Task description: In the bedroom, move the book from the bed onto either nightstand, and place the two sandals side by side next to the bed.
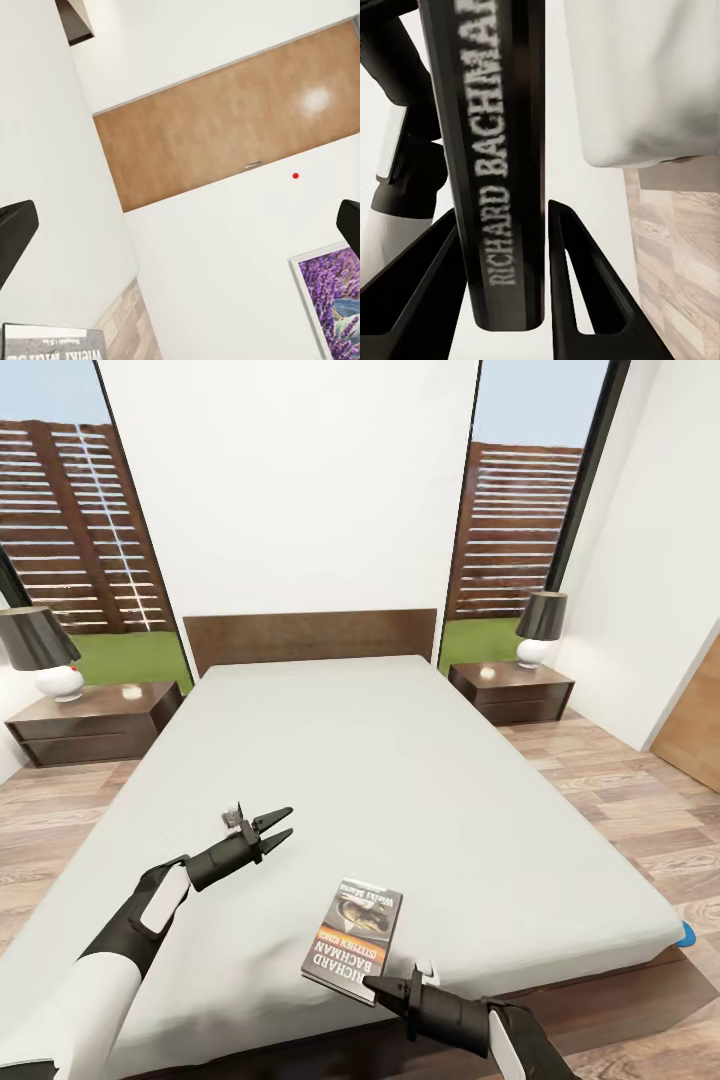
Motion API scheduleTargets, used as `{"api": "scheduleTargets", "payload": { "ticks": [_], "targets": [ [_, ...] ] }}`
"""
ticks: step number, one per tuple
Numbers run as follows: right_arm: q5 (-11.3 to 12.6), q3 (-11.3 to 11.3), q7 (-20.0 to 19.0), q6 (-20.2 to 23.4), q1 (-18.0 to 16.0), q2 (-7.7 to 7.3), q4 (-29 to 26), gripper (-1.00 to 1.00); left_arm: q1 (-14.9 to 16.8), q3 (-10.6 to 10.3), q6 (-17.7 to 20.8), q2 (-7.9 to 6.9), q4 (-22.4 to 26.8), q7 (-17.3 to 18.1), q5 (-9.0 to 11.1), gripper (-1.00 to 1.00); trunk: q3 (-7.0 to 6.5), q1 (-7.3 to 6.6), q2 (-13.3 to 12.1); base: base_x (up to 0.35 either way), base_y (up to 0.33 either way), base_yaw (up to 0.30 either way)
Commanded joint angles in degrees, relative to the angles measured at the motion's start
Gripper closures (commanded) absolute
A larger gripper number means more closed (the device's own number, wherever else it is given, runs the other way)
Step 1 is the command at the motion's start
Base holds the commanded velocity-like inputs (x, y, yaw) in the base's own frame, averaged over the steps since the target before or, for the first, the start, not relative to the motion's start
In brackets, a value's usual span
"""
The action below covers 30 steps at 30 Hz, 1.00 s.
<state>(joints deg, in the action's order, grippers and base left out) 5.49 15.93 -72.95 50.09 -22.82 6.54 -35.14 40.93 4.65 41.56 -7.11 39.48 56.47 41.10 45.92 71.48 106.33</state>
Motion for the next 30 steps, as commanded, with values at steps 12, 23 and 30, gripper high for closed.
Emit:
{"api": "scheduleTargets", "payload": {
  "ticks": [12, 23, 30],
  "targets": [
    [-0.1, 0.2, -0.3, 0.4, 0.0, 0.06, 0.0, 1.0, 0.0, 0.0, 0.4, 0.08, 0.0, 0.0, 0.3, -1.0, 0.05, -0.01, 0.0, 0.0, 0.0, 0.188],
    [-0.1, 0.2, -0.2, 0.4, 0.0, 0.06, 0.0, 1.0, 0.0, 0.0, 0.3, 0.7, 0.0, 0.0, 0.2, -1.0, 0.05, -0.01, 0.0, 0.0, 0.0, 0.281],
    [-0.1, 0.2, -0.2, 0.4, 0.0, 0.06, 0.0, 1.0, 0.0, 0.0, 0.3, 0.78, -0.1, 0.0, 0.2, -1.0, 0.05, -0.01, 0.0, 0.0, 0.0, 0.281]
  ]
}}
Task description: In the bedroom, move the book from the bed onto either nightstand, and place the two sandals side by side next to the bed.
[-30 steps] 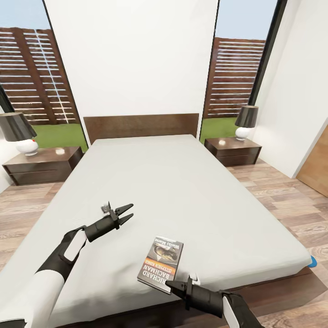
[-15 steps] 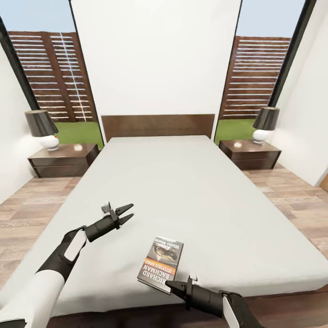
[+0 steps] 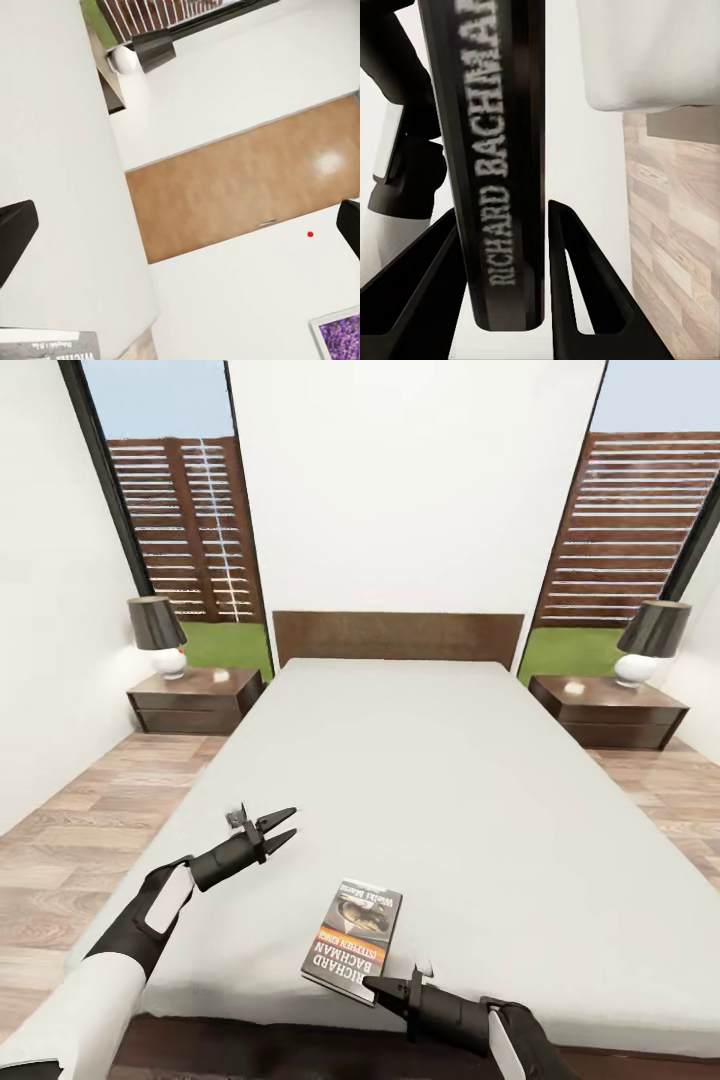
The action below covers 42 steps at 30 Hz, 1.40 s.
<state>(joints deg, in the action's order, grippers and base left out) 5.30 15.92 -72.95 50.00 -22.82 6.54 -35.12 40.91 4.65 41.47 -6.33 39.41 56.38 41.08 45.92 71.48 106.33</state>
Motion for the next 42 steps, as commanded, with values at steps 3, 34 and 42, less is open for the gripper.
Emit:
{"api": "scheduleTargets", "payload": {
  "ticks": [3, 34, 42],
  "targets": [
    [0.1, 0.3, -0.2, 0.5, 0.0, 0.05, 0.0, 1.0, 0.0, 0.0, 0.4, 0.02, 0.0, 0.0, 0.2, -1.0, 0.05, -0.01, 0.0, 0.0, 0.0, 0.281],
    [0.1, 0.3, -0.2, 0.5, 0.0, 0.05, 0.0, 1.0, 0.0, 0.0, 0.2, 0.88, -1.6, 0.0, 0.2, -1.0, 0.05, -0.01, 0.0, 0.0, 0.0, 0.281],
    [0.1, 0.3, -0.2, 0.5, 0.0, 0.05, 0.0, 1.0, 0.0, 0.0, 0.2, 1.02, -1.7, 0.0, 0.2, -1.0, 0.05, -0.01, 0.0, 0.0, 0.0, 0.281]
  ]
}}
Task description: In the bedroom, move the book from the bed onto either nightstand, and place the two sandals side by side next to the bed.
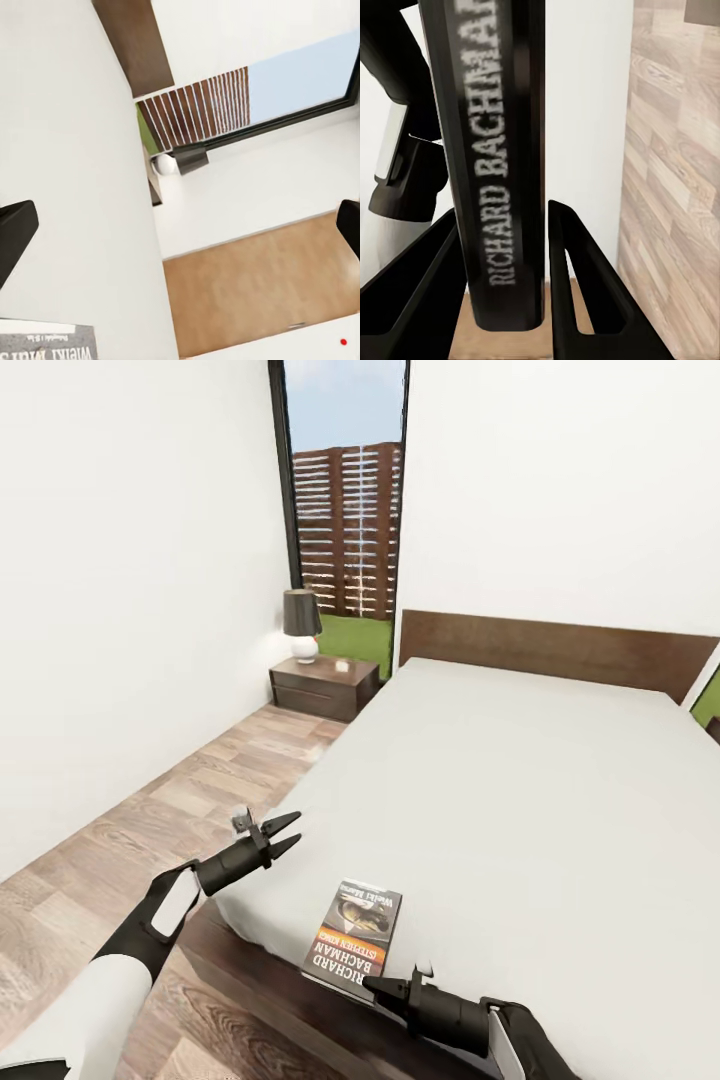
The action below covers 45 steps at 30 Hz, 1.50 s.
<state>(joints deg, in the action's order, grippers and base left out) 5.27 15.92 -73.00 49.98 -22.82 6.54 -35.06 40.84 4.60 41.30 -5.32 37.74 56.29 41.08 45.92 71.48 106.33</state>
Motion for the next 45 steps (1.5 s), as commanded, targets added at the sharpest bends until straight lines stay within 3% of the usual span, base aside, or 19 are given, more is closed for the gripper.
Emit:
{"api": "scheduleTargets", "payload": {
  "ticks": [1, 45],
  "targets": [
    [0.1, 0.3, -0.2, 0.5, 0.0, 0.06, -0.1, 1.0, 0.1, 0.0, 0.4, 0.13, 0.0, 0.0, 0.2, -1.0, 0.05, -0.01, 0.0, 0.0, 0.0, 0.282],
    [0.1, 0.3, -0.2, 0.5, 0.0, 0.06, 0.0, 1.0, 0.1, 0.0, 0.4, 0.66, 0.0, -0.4, 0.2, -1.0, 0.05, -0.01, 0.0, 0.0, 0.0, 0.282]
  ]
}}
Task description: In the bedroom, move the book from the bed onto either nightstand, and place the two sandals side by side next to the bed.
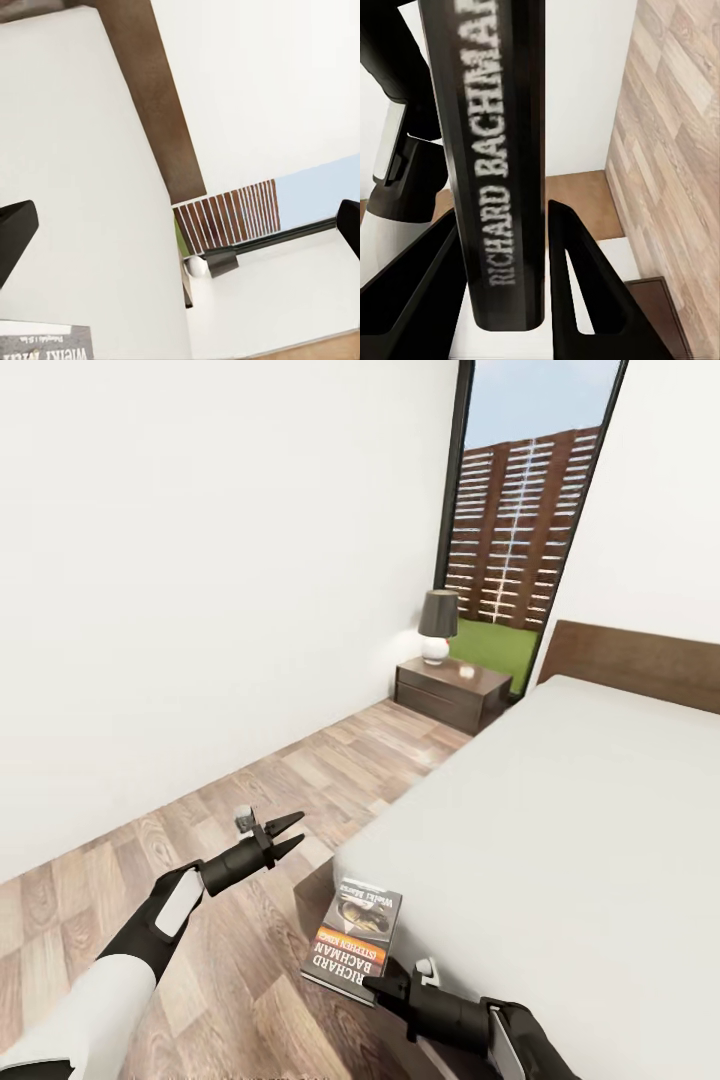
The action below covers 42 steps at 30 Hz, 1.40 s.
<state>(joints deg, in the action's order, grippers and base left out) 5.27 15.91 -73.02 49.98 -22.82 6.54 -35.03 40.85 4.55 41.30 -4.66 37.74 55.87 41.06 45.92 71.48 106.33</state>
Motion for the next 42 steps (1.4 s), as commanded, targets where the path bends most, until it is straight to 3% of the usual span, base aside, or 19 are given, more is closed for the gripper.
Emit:
{"api": "scheduleTargets", "payload": {
  "ticks": [1, 9, 42],
  "targets": [
    [0.1, 0.3, -0.2, 0.5, 0.0, 0.06, 0.0, 1.0, 0.1, 0.0, 0.4, 0.0, 0.0, 0.0, 0.2, -1.0, 0.05, -0.01, 0.0, 0.0, 0.0, 0.282],
    [0.1, 0.3, -0.2, 0.5, 0.0, 0.06, 0.0, 1.0, 0.0, 0.0, 0.4, 0.0, 0.0, 0.0, 0.2, -1.0, 0.05, -0.01, 0.0, 0.0, 0.0, 0.282],
    [0.1, 0.3, -0.2, 0.5, 0.0, 0.06, 0.0, 1.0, 0.0, 0.0, 0.4, 0.0, 0.0, 0.0, 0.2, -1.0, -5.88, -7.26, -13.2, 0.0, 0.0, 0.282]
  ]
}}
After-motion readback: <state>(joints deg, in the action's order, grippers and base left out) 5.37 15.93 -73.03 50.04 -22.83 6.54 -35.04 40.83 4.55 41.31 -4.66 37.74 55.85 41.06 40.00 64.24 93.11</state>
